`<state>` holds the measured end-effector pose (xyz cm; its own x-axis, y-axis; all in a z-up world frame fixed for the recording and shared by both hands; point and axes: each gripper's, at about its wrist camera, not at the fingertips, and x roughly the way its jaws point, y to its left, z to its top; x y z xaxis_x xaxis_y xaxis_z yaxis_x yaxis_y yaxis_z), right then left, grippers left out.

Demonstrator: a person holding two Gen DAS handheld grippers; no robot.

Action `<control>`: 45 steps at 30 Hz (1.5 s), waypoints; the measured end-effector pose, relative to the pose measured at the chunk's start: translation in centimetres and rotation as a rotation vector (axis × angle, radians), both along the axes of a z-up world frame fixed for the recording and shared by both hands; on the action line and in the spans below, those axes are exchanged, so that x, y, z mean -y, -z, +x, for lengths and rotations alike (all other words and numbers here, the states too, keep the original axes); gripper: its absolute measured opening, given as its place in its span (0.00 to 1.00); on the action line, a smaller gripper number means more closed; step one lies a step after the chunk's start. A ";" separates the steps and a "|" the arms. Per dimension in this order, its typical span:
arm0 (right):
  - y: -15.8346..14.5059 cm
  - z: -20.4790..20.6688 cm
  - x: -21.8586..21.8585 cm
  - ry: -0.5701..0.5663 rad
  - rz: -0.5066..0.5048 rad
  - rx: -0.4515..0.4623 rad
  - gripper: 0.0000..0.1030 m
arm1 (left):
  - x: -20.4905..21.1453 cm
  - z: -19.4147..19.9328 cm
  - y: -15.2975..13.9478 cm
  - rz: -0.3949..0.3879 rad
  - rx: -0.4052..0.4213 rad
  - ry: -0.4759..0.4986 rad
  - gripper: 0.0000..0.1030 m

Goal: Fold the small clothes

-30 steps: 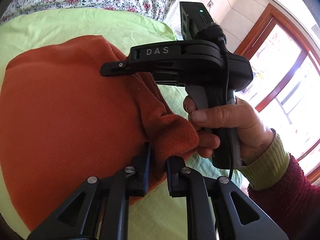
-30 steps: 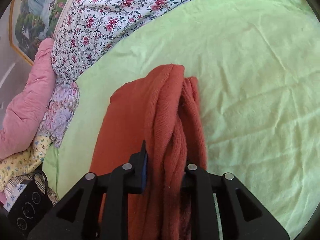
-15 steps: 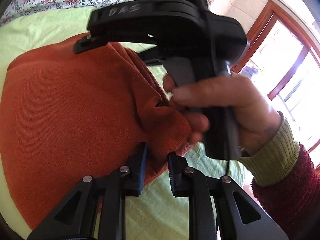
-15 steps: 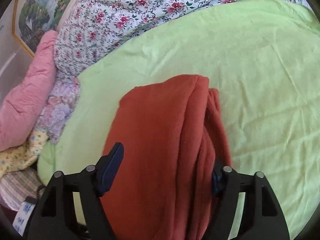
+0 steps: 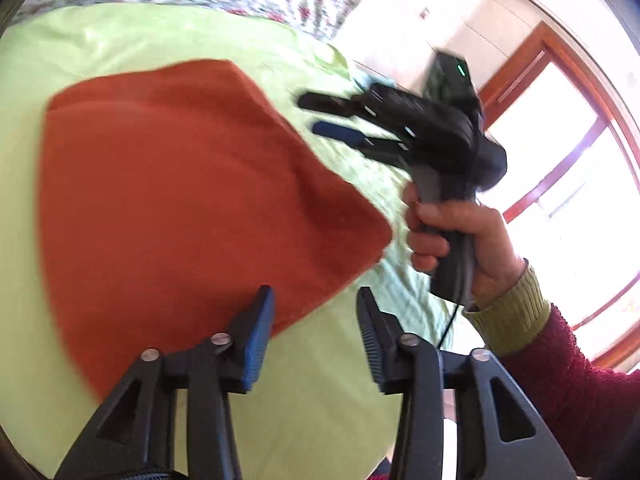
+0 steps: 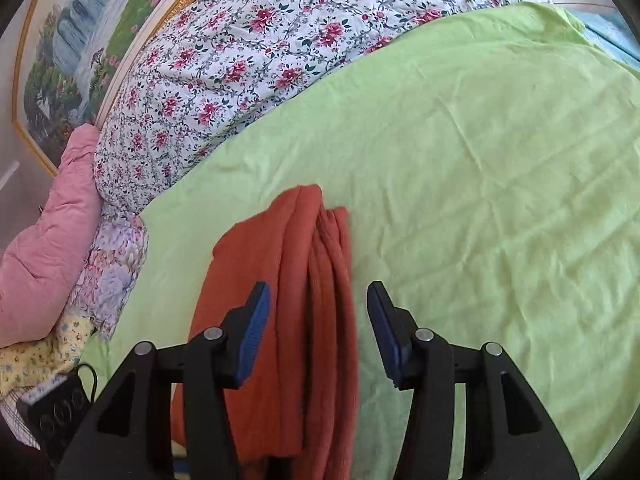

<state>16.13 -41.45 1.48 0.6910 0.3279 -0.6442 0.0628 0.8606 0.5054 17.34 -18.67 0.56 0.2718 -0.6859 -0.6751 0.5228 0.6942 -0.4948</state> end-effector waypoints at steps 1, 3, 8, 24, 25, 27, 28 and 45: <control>0.1 -0.3 -0.1 -0.007 0.010 -0.007 0.55 | -1.4 0.2 -0.3 0.006 0.002 -0.035 0.55; 0.1 -0.6 -0.5 -0.021 0.029 -0.021 0.64 | -3.7 1.3 -0.4 0.011 -0.003 -0.091 0.59; 0.6 -0.1 -1.2 -0.048 0.029 -0.047 0.65 | -8.6 4.5 -0.8 0.053 -0.042 -0.275 0.66; 4.3 3.1 -2.7 -0.154 0.044 -0.186 0.66 | -9.2 15.4 5.9 -0.081 -0.238 -0.304 0.61; 4.3 3.1 -2.9 -0.156 0.039 -0.184 0.65 | -8.9 15.9 6.1 -0.094 -0.235 -0.302 0.54; 4.3 3.3 -3.5 -0.171 0.038 -0.193 0.40 | -9.1 15.6 6.1 -0.100 -0.225 -0.304 0.33; 4.2 3.3 -3.7 -0.166 0.042 -0.196 0.39 | -9.5 15.3 5.6 -0.112 -0.207 -0.305 0.28; 3.4 4.5 -21.5 -0.387 0.265 -0.062 0.27 | -28.2 3.2 -3.2 0.025 0.033 -0.458 0.20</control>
